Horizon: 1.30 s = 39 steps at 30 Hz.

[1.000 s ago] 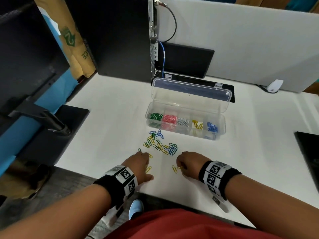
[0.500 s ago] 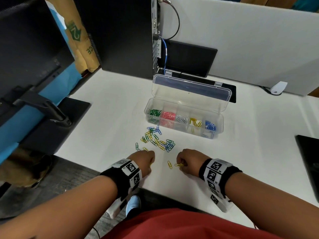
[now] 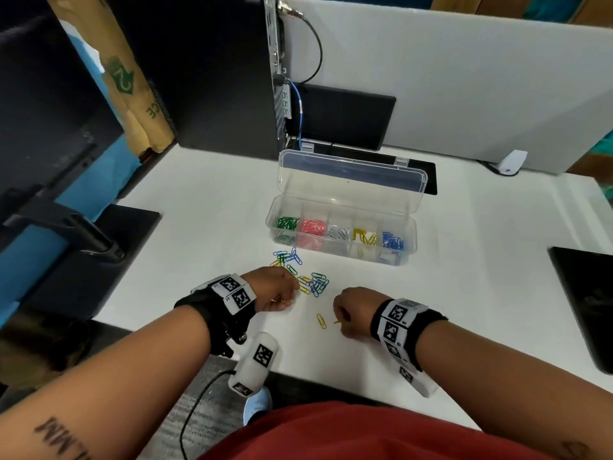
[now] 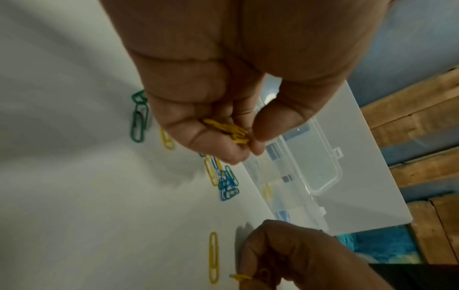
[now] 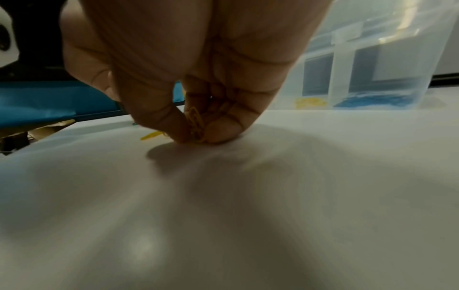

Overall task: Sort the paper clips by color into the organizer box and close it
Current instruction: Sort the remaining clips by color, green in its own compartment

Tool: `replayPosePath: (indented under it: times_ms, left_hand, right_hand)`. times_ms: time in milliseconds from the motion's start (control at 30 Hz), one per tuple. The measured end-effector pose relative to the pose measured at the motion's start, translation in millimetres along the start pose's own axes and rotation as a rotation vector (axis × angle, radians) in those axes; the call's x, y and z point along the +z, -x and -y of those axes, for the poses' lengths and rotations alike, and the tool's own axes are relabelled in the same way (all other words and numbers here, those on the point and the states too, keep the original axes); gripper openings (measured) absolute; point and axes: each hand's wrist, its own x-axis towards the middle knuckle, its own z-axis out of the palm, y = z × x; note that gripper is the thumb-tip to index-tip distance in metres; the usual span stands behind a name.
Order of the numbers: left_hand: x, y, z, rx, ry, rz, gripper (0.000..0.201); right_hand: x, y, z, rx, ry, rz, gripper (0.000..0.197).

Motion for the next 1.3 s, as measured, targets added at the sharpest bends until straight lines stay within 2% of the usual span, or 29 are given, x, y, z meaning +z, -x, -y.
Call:
replayPosePath:
  times_ms: [67,100,200,300,400,567,700,833,900,933,1033,1167,1300]
  left_hand:
    - [2,-3,-1,0.004,-0.079,0.041,0.027]
    - [3,-6,-1,0.052,-0.202,0.054,0.023]
    - [9,-6,0,0.289,-0.791,0.042,0.007]
    - [20,-10,-2,0.447,-1.147,0.076,0.023]
    - [31,-17,-1,0.541,-1.286,0.136,0.030]
    - [43,-29,-3,0.510,-1.392,0.205,0.027]
    - [47,-35,-10,0.440,-1.437,0.224,0.026]
    - [41,-36,-22,0.426,-1.348,0.226,0.022]
    - [36,-34,-37,0.439,-1.247,0.181,0.009]
    - [34,-32,-47,0.441,-1.170,0.155,0.010]
    - [32,-31,-75,0.437,-0.795,0.116,0.022]
    - [39,-36,-103,0.315,-0.222,0.132,0.027]
    - [53,-48,-121,0.238,0.068,0.119,0.022]
  right_hand:
    - [-1,1,0,0.019,-0.049,-0.023,0.022]
    - [-3,3,-1,0.034,-0.093,-0.042,0.014]
    - [-13,6,-10,0.070,-0.273,-0.103,0.009]
    - [-24,8,-24,0.151,-0.477,-0.140,0.018]
    - [-31,14,-33,0.218,-0.817,-0.153,0.024]
    - [-43,28,-36,0.300,-1.469,-0.282,0.026]
    - [-47,32,-37,0.354,-1.692,-0.377,0.028]
    - [-54,34,-40,0.322,-1.908,-0.426,0.027]
    - [-62,33,-40,0.295,-1.999,-0.449,0.025]
    - [-67,32,-39,0.274,-2.035,-0.462,0.024]
    - [-83,25,-39,0.255,-2.089,-0.502,0.026]
    - [-98,14,-43,0.330,-2.093,-0.525,0.030]
    - [-103,7,-50,0.389,-2.049,-0.502,0.023]
